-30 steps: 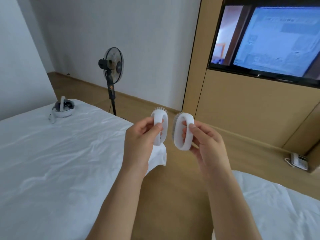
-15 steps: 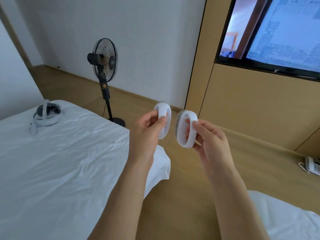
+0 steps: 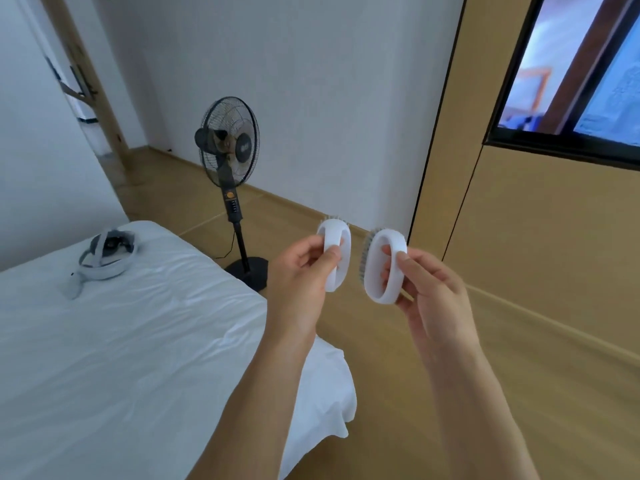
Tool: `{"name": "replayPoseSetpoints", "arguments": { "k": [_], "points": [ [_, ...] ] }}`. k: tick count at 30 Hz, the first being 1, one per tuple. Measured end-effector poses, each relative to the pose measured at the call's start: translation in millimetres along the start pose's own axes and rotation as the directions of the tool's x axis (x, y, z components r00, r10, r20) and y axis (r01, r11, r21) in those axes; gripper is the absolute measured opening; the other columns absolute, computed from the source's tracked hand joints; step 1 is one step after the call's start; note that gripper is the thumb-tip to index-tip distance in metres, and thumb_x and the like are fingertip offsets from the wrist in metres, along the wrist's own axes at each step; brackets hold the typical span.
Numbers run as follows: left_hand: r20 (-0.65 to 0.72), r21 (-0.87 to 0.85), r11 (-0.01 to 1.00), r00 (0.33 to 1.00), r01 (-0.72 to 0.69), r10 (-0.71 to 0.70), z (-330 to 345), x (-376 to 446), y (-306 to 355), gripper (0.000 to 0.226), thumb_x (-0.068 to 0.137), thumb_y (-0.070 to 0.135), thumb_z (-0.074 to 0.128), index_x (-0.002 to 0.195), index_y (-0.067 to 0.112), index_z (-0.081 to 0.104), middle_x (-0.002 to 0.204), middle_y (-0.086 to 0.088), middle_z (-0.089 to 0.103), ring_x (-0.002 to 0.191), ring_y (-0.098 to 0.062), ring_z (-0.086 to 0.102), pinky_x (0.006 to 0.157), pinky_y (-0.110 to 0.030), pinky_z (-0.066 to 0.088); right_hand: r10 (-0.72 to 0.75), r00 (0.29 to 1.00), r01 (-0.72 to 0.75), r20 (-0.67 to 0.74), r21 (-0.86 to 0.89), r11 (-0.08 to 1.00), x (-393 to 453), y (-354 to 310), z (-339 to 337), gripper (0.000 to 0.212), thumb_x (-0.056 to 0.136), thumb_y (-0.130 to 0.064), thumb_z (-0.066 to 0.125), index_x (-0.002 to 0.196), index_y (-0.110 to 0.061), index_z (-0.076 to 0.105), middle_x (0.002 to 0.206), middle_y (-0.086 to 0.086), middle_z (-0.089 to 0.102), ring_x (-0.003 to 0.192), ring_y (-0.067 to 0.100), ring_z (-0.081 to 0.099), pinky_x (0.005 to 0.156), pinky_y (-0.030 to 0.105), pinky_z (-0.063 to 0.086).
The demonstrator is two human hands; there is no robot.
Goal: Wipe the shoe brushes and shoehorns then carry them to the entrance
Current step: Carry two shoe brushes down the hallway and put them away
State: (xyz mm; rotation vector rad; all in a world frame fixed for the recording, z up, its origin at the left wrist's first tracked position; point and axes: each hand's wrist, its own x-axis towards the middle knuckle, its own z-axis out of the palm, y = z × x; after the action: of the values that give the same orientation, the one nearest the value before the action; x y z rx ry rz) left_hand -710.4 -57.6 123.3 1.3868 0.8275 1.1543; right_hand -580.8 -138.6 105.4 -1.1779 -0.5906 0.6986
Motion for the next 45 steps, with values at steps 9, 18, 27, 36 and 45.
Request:
{"name": "replayPoseSetpoints", "arguments": {
  "k": [9, 18, 27, 36, 45],
  "points": [
    [-0.117, 0.013, 1.000, 0.993, -0.013, 0.014, 128.0, 104.4, -10.2, 0.016, 0.089, 0.018, 0.068, 0.086, 0.032, 0.075, 0.087, 0.014, 0.074, 0.084, -0.002, 0.069, 0.084, -0.033, 0.055, 0.021, 0.995, -0.023, 0.093, 0.021, 1.000, 162.0, -34.2, -71.0, 0.017, 0.096, -0.019, 0.063, 0.085, -0.016, 0.076, 0.088, 0.003, 0.069, 0.085, 0.016, 0.065, 0.083, 0.039, 0.051],
    [-0.111, -0.009, 1.000, 0.994, 0.004, -0.005, 211.5, 194.4, -51.7, 0.015, 0.088, 0.019, 0.067, 0.085, 0.032, 0.074, 0.086, 0.011, 0.074, 0.085, -0.007, 0.068, 0.084, -0.037, 0.053, 0.043, 0.996, -0.045, 0.079, 0.020, 0.999, 282.4, -29.5, -115.3, 0.018, 0.097, -0.017, 0.061, 0.088, -0.016, 0.076, 0.092, 0.007, 0.068, 0.088, 0.021, 0.065, 0.081, 0.038, 0.051],
    [-0.047, -0.173, 0.985, 0.999, 0.007, -0.016, 289.7, 343.4, -94.5, 0.016, 0.089, 0.013, 0.068, 0.086, 0.026, 0.075, 0.080, 0.010, 0.073, 0.080, -0.002, 0.067, 0.079, -0.025, 0.048, -0.013, 0.999, 0.015, 0.048, -0.041, 0.999, 438.5, -20.7, -125.5, 0.016, 0.096, -0.018, 0.062, 0.090, -0.014, 0.076, 0.091, 0.008, 0.068, 0.089, 0.022, 0.064, 0.084, 0.041, 0.051],
    [-0.036, -0.127, 0.989, 0.997, -0.070, 0.066, 328.8, 531.4, -109.2, 0.014, 0.088, 0.016, 0.067, 0.087, 0.028, 0.074, 0.084, 0.008, 0.074, 0.081, -0.003, 0.068, 0.075, -0.020, 0.048, -0.044, 0.997, 0.047, 0.071, -0.044, 0.998, 627.6, -21.4, -81.9, 0.016, 0.096, -0.020, 0.062, 0.089, -0.017, 0.077, 0.090, 0.001, 0.071, 0.086, 0.016, 0.067, 0.080, 0.034, 0.051],
    [-0.199, -0.002, 0.999, 0.979, -0.036, 0.035, 323.9, 652.2, -148.9, 0.019, 0.088, 0.017, 0.068, 0.086, 0.035, 0.075, 0.084, 0.010, 0.074, 0.083, -0.007, 0.069, 0.083, -0.032, 0.054, 0.040, 0.988, -0.041, 0.148, 0.004, 0.999, 769.7, 20.2, -37.8, 0.016, 0.096, -0.018, 0.063, 0.091, -0.014, 0.077, 0.090, 0.004, 0.072, 0.087, 0.018, 0.068, 0.087, 0.039, 0.053]
  ]
}}
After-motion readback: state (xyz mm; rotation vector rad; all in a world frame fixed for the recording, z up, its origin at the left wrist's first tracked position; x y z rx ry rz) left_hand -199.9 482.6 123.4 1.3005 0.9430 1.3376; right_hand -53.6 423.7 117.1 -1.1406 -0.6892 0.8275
